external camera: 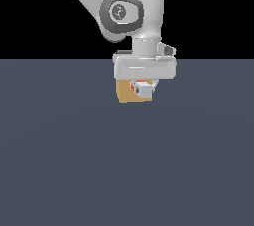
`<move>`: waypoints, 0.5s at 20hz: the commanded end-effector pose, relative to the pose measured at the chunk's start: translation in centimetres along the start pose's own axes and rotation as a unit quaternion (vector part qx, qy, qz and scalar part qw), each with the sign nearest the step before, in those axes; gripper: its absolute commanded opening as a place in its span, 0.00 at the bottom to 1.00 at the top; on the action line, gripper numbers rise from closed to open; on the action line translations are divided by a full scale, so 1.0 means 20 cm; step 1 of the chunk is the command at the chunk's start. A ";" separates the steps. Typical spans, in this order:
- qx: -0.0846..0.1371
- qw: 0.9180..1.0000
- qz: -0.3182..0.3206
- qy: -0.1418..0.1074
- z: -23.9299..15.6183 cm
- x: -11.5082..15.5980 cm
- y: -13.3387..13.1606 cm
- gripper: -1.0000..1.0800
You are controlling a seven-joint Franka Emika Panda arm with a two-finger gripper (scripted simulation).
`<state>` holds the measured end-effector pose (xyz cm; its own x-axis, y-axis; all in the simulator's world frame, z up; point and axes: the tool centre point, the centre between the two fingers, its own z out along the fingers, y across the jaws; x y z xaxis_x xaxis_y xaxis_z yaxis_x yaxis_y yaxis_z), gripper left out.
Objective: Insert the peg into the horizontal hole in a box.
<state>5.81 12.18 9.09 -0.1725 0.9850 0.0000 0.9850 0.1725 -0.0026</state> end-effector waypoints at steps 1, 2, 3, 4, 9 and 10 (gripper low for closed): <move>0.000 1.000 0.000 0.000 0.00 0.00 0.00 0.00; 0.000 1.000 0.000 0.000 0.00 0.00 0.00 0.00; -0.001 1.000 -0.001 0.000 -0.01 0.00 0.01 0.00; -0.002 1.000 -0.001 0.000 -0.01 0.00 0.01 0.00; -0.001 1.000 -0.001 0.000 -0.01 0.00 0.01 0.00; -0.001 1.000 -0.001 0.000 -0.01 0.00 0.01 0.00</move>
<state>5.98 12.17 9.16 -0.1746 0.9846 0.0004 0.9846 0.1746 -0.0022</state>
